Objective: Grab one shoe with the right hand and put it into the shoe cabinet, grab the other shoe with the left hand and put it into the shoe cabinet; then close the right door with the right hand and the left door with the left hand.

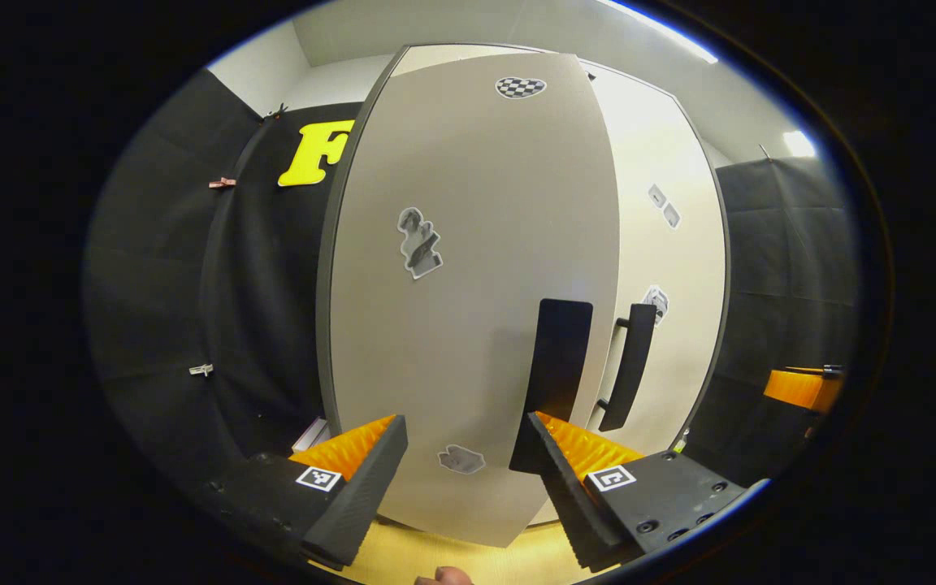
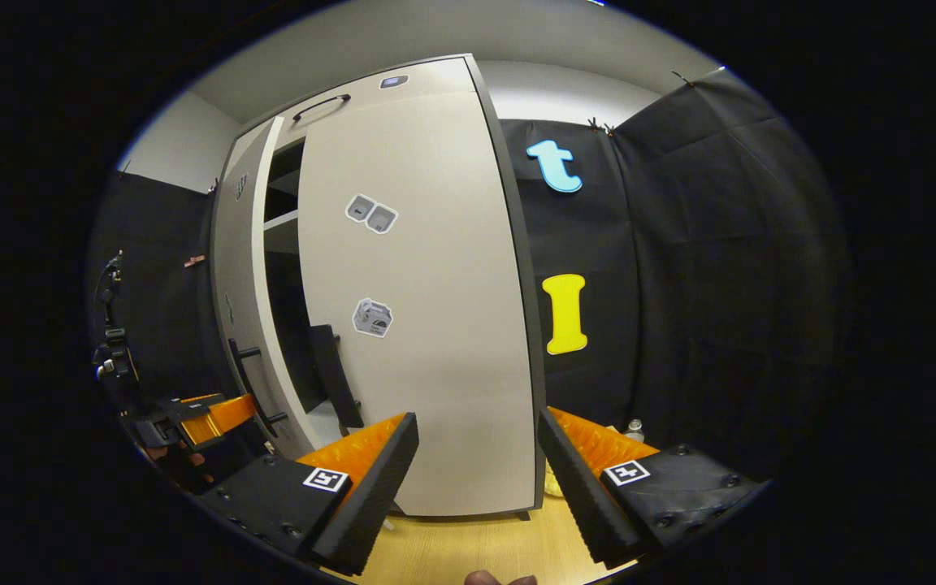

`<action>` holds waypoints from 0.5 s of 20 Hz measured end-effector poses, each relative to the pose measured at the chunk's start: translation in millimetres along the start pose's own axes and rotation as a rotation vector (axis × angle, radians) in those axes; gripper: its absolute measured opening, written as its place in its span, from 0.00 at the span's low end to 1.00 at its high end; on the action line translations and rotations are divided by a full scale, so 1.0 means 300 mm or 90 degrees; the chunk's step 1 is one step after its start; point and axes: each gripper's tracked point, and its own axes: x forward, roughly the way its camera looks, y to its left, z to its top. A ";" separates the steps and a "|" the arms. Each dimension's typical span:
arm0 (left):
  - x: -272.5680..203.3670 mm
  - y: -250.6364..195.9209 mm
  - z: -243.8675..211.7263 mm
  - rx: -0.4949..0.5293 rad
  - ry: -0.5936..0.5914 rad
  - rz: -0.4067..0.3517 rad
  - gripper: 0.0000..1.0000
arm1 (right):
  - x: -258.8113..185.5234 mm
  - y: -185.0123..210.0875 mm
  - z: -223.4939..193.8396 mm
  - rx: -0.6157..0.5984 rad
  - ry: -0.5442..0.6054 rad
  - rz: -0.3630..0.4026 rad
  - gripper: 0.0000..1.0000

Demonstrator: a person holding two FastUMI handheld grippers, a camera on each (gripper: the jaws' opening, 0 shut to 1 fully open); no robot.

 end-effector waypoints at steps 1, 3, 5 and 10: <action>0.014 -0.008 0.004 0.004 -0.001 0.000 0.94 | 0.000 0.001 0.001 0.000 0.000 0.001 0.98; 0.033 -0.018 0.007 0.012 -0.002 0.000 0.95 | -0.004 0.005 0.003 0.001 0.000 0.004 0.98; 0.051 -0.019 0.007 0.013 -0.003 0.002 0.94 | -0.007 0.004 0.003 0.001 0.000 0.006 0.98; 0.025 -0.004 0.007 -0.010 0.002 0.005 0.92 | -0.027 0.016 0.015 -0.003 -0.003 0.012 0.98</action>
